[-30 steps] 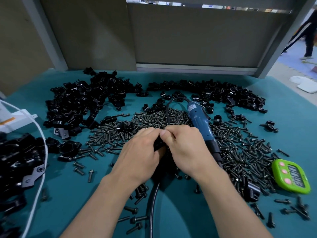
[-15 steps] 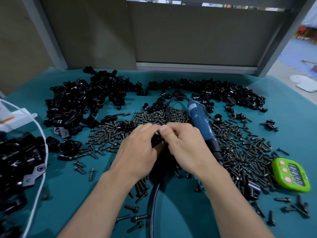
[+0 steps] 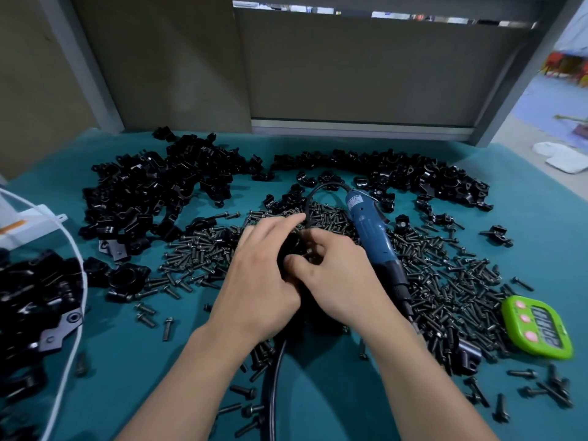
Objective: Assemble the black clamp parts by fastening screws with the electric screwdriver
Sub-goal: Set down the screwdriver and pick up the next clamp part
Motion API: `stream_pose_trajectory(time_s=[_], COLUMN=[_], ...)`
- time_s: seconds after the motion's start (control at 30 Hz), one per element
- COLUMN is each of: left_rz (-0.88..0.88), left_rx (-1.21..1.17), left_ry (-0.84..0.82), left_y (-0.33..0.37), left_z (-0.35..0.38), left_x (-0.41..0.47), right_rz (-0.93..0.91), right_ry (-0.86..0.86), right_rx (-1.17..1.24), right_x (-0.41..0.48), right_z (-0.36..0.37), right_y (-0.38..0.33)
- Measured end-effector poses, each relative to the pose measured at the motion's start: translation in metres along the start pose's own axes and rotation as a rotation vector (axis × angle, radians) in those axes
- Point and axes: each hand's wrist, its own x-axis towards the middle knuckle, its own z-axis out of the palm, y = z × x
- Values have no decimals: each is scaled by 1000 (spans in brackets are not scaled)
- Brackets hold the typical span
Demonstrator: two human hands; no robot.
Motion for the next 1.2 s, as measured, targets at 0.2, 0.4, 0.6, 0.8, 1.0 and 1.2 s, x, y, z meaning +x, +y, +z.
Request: stream_pose_trajectory(time_s=[0.2,0.4,0.6,0.8,1.0,1.2], left_rz=[-316,-379,-498,-434,-393,-330], left_rx=[-697,-781,-626,-511,-434,-384], left_ry=[-62,-63,68,43,146,127], left_y=[0,-6,-12,-15,-15,-10], left_z=[-3,3,8,6,0,-1], left_x=[6,8,5,3,3,-1], right_rz=[12,28,381,434,353,133], right_ry=[44,186,400,301,397,134], right_rx=[309,194,-545,-444,426,1379], right_x=[5,1,4,13,14,7], right_z=[-19,-24,-45,-37,-59,-75], right_y=[7,3,21,36,32,19])
